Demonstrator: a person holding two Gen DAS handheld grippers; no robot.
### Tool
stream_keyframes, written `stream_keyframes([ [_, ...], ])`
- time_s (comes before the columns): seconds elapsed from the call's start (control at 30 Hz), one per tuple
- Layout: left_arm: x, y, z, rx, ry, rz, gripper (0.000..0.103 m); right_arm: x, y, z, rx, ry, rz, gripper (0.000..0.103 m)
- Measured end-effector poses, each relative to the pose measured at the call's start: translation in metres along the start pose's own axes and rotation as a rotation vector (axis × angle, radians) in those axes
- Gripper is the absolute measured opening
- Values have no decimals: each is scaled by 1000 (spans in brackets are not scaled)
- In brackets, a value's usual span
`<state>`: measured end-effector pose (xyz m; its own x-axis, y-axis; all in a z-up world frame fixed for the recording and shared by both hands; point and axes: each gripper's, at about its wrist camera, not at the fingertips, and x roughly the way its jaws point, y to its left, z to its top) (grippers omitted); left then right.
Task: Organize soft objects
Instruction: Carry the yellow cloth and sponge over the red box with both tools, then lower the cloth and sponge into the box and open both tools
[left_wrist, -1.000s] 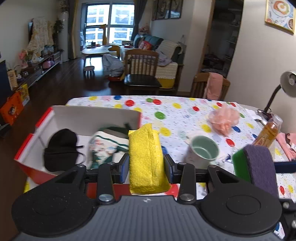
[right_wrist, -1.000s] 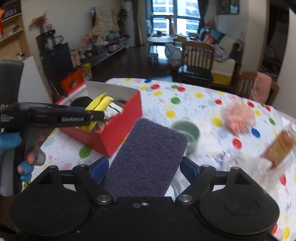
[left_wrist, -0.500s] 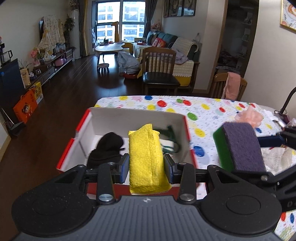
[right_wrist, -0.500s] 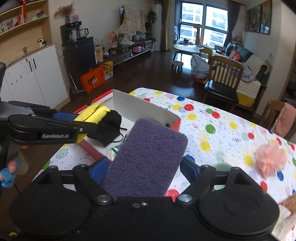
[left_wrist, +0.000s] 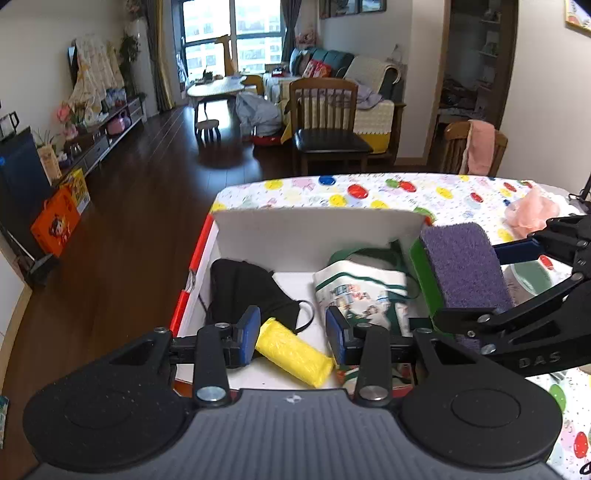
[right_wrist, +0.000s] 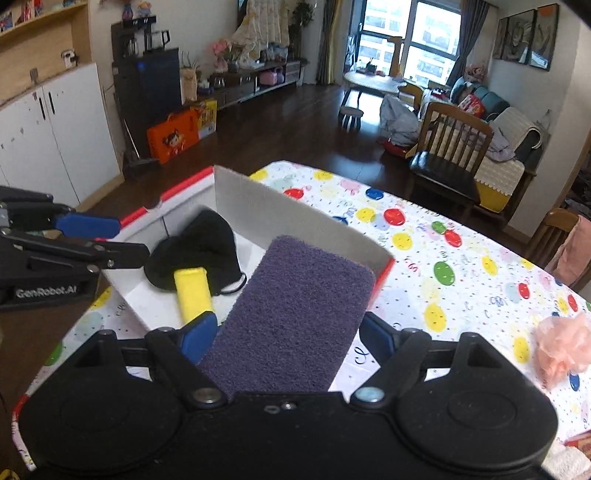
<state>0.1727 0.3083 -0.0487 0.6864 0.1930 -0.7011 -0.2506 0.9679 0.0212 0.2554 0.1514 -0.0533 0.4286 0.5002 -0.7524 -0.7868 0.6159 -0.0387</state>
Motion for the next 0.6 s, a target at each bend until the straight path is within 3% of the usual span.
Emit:
stream_keyframes([
  [0.47,39,20,-21,-26,107,-32,39,67,16,-2,-3,113,-16,82],
  [0.6,44,21,-22,-34,127,-39,51,76,16,-5,8,128,-22,82],
])
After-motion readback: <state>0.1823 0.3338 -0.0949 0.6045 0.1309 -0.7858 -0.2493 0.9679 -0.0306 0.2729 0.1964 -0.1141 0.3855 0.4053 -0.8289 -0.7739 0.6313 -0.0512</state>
